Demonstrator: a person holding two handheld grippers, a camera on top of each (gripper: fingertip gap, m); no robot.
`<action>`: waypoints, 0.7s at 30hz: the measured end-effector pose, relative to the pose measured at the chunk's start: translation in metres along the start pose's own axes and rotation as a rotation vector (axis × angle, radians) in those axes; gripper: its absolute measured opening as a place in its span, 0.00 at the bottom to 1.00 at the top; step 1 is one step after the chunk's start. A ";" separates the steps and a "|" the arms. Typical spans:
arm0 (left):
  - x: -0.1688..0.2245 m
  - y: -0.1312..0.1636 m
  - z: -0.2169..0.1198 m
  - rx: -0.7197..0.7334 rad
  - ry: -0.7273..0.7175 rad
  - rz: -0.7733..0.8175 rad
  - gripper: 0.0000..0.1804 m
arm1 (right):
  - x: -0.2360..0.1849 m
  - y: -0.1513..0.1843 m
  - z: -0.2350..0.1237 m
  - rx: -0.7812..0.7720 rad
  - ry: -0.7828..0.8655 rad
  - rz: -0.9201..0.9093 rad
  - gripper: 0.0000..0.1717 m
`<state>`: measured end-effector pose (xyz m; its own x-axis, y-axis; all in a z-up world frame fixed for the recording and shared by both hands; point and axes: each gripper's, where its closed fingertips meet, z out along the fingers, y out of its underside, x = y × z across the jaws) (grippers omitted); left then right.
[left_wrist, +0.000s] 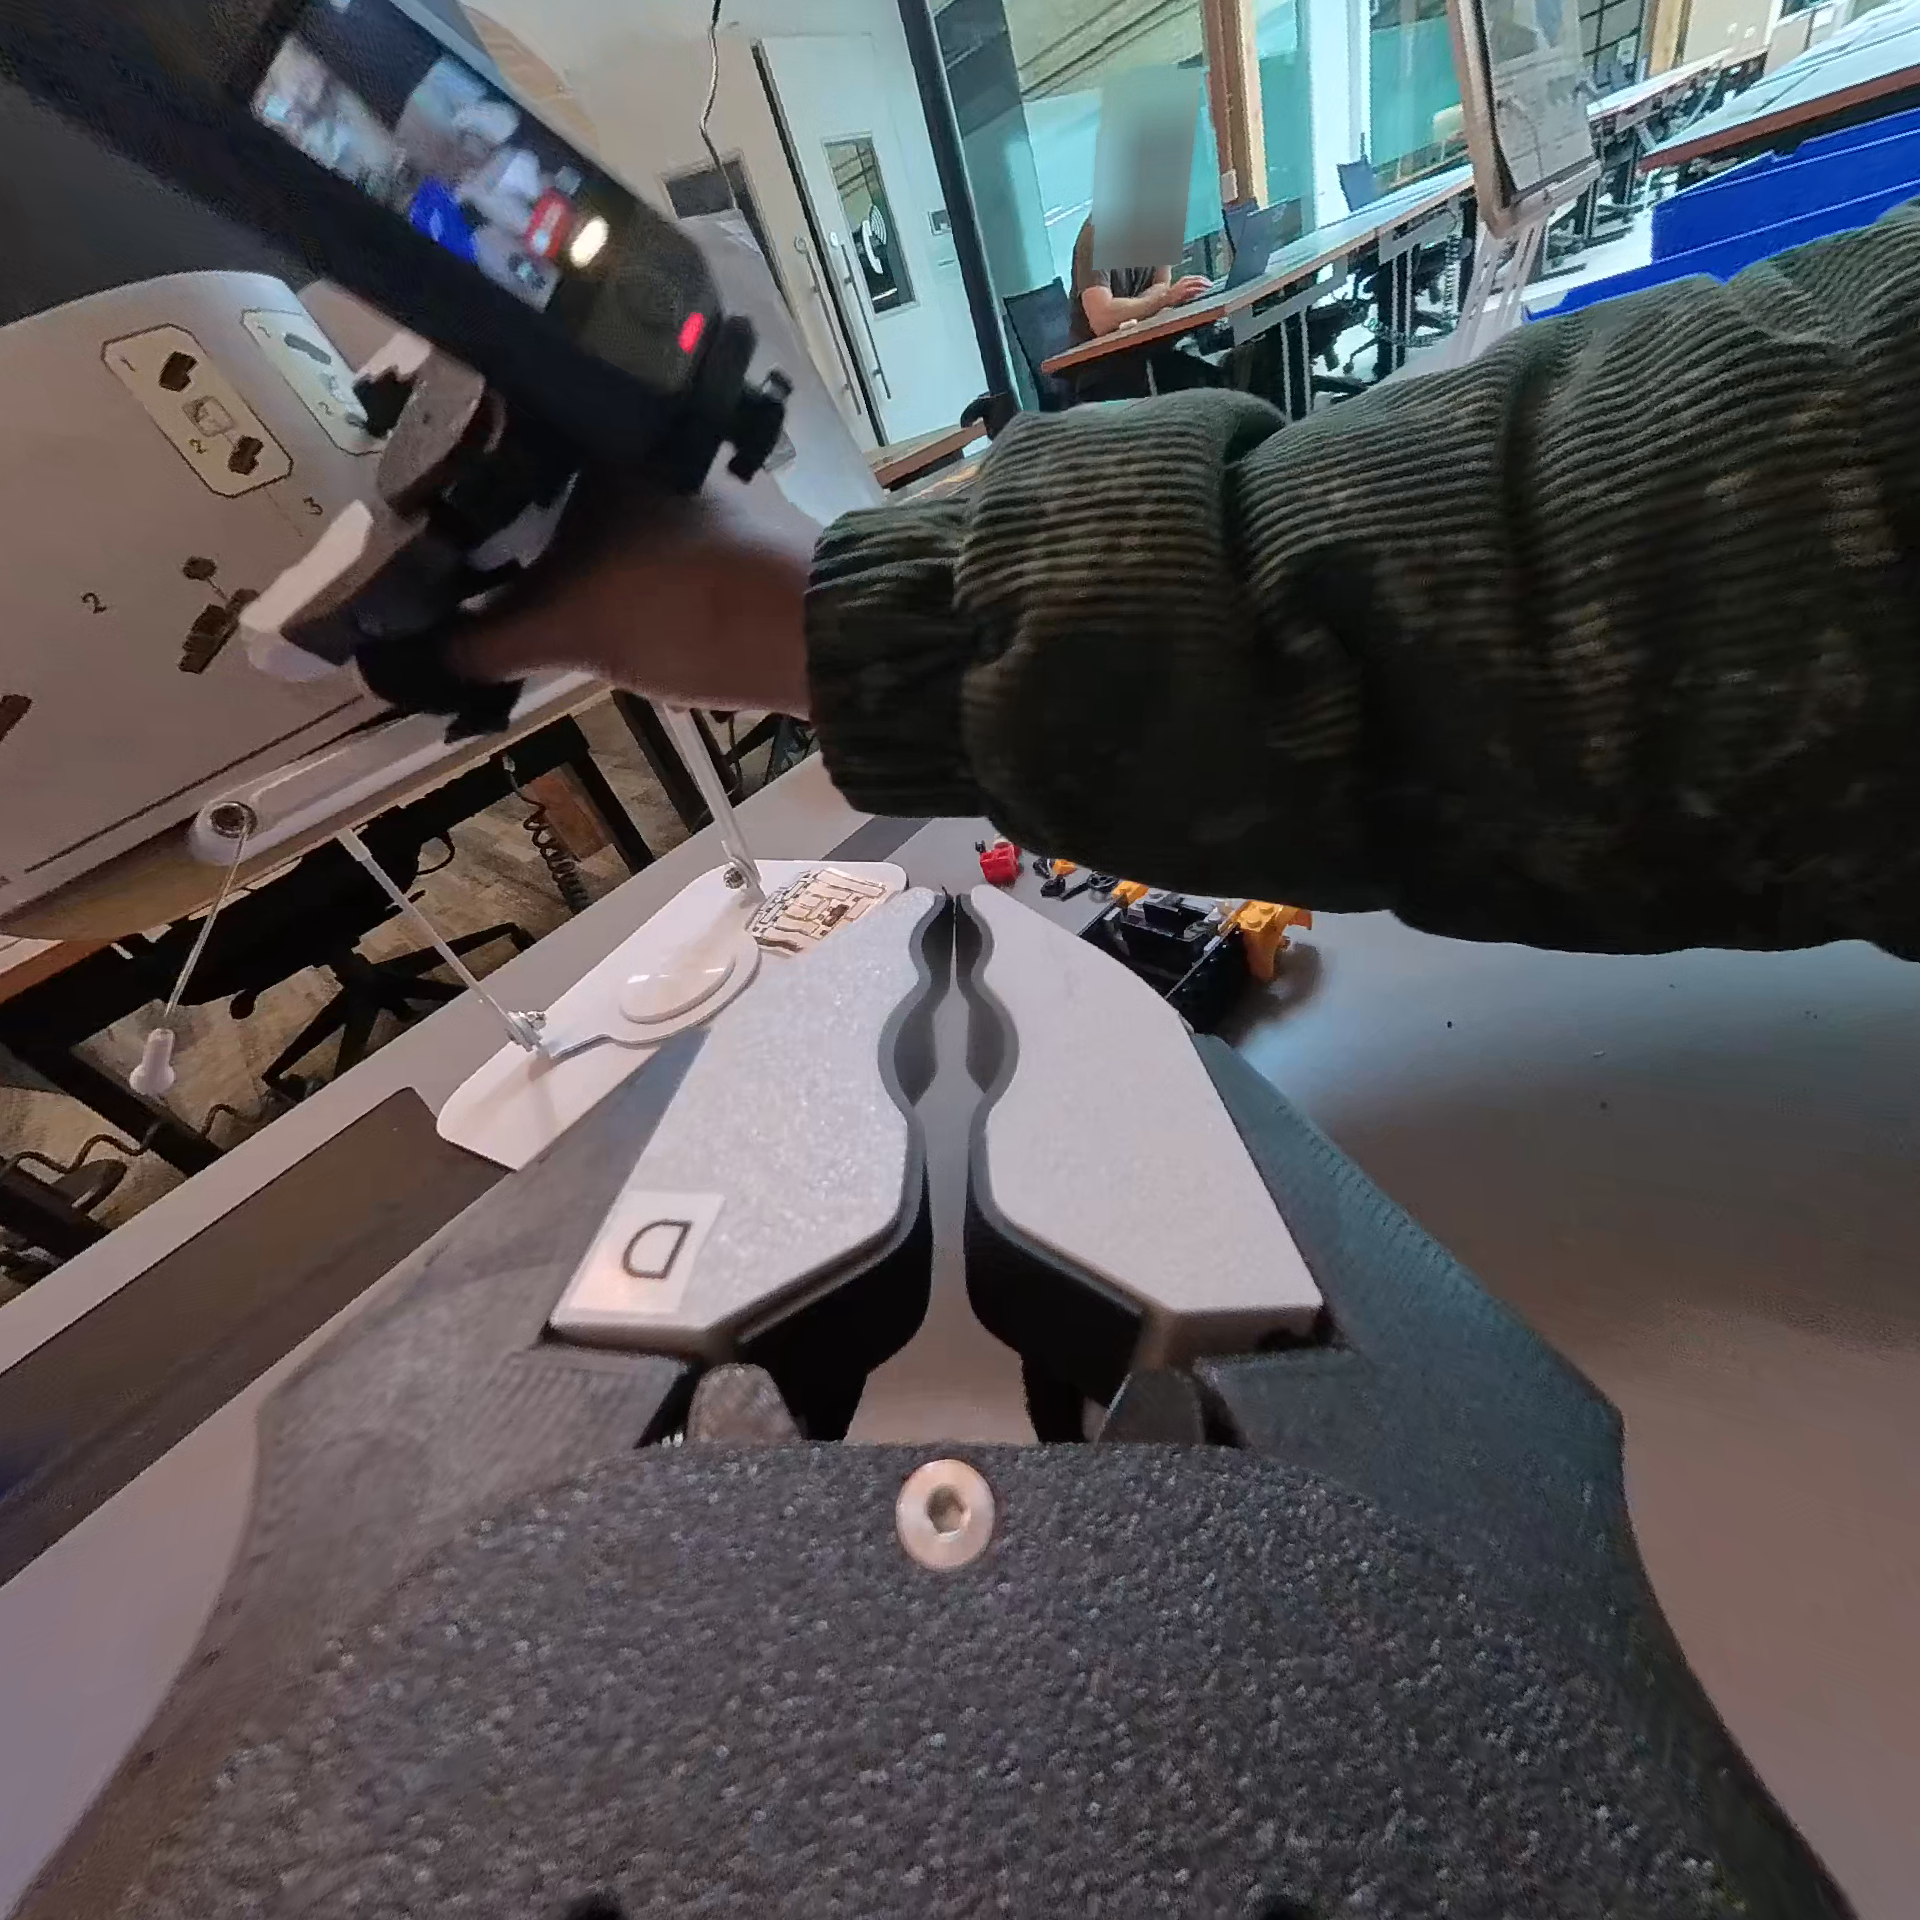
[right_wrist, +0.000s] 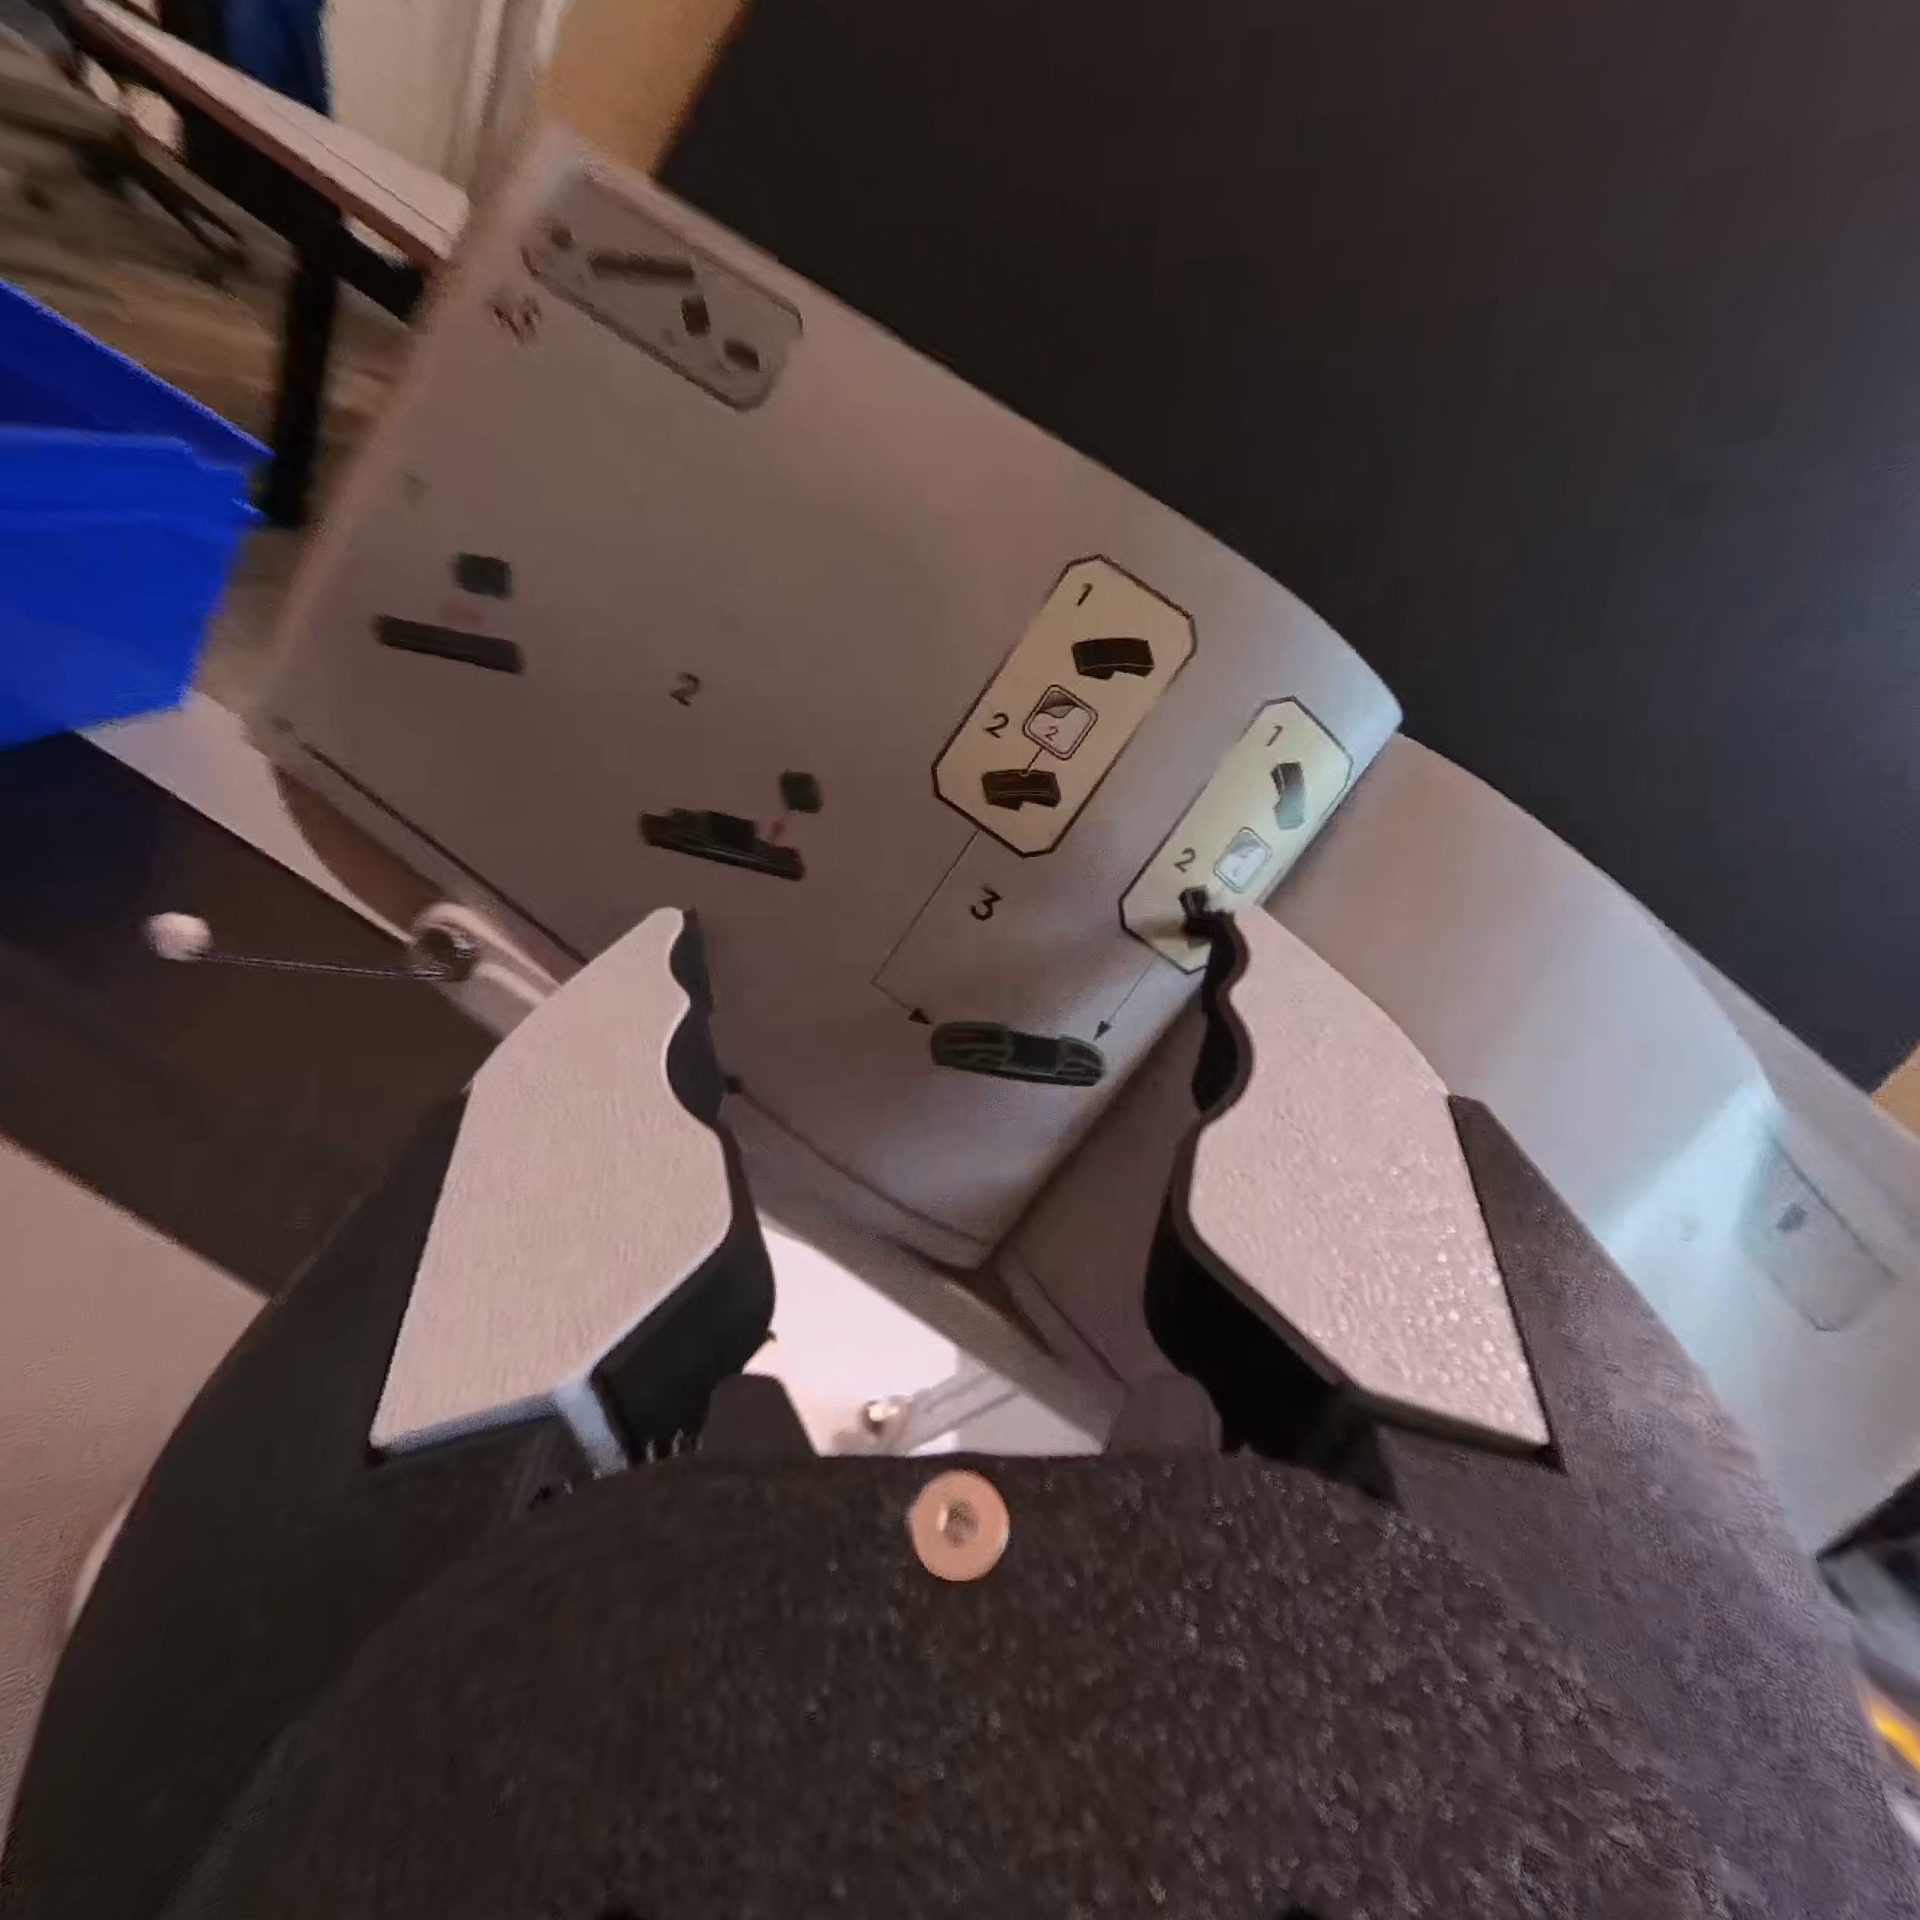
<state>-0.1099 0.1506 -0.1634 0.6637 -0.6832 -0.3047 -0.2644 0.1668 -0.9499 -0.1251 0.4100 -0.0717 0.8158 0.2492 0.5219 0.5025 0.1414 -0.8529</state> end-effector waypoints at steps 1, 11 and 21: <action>0.000 0.000 0.000 0.001 0.002 -0.002 0.00 | 0.002 0.002 0.005 -0.007 0.024 -0.038 0.54; 0.001 0.003 0.001 -0.011 0.019 -0.009 0.00 | 0.029 0.008 0.005 0.036 0.079 -0.108 0.30; -0.021 -0.002 0.022 -0.031 -0.015 -0.177 0.04 | 0.050 0.017 -0.019 0.113 -0.076 0.089 0.15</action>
<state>-0.1082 0.1802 -0.1562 0.7124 -0.6888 -0.1341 -0.1637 0.0226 -0.9862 -0.0704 0.4066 -0.0595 0.8292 0.3368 0.4461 0.3906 0.2215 -0.8935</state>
